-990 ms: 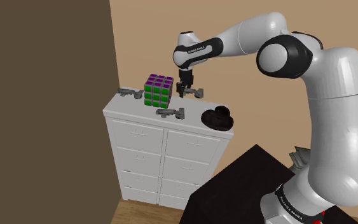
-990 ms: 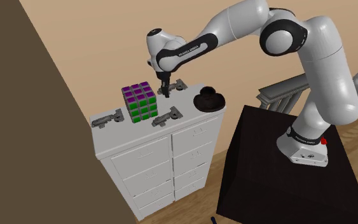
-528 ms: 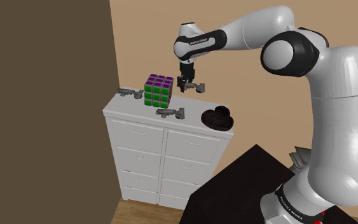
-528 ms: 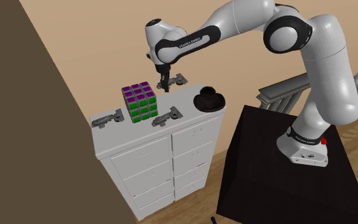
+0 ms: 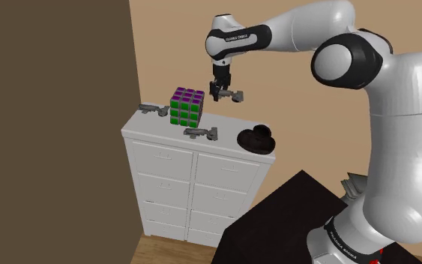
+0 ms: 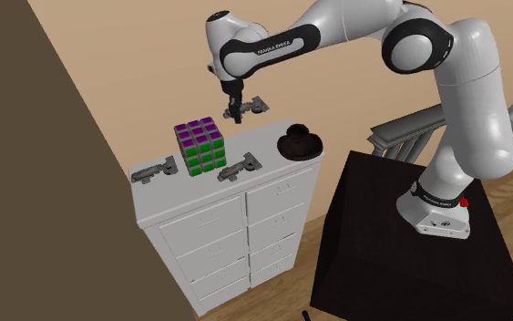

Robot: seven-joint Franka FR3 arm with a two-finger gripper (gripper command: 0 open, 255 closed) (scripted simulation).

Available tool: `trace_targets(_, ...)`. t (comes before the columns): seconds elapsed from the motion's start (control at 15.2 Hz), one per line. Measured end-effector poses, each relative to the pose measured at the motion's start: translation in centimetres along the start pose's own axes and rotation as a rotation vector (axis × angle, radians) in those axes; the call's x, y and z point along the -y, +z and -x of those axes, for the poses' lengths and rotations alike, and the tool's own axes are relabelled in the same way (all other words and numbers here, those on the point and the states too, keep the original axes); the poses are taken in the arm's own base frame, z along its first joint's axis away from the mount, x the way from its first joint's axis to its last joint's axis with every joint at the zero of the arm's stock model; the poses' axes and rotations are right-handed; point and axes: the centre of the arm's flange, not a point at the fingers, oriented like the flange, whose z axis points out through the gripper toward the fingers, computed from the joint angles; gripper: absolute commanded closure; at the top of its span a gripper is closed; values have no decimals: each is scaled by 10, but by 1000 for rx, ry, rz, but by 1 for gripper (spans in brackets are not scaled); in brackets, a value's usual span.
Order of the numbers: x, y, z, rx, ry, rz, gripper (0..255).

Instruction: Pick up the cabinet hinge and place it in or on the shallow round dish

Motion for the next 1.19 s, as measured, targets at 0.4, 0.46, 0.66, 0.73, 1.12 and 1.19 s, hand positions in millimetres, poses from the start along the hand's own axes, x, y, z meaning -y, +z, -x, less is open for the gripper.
trace_targets(0.4, 11, 2, 65, 0, 0, 0, 255)
trace_targets(0.46, 14, 3, 78, 0, 0, 0, 255)
trace_targets(0.66, 23, 9, 114, 0, 0, 0, 255)
trace_targets(0.73, 24, 11, 130, 0, 0, 0, 255)
trace_targets(1.12, 34, 23, 205, 0, 0, 0, 255)
trace_targets(1.19, 37, 22, 218, 1, 0, 0, 255)
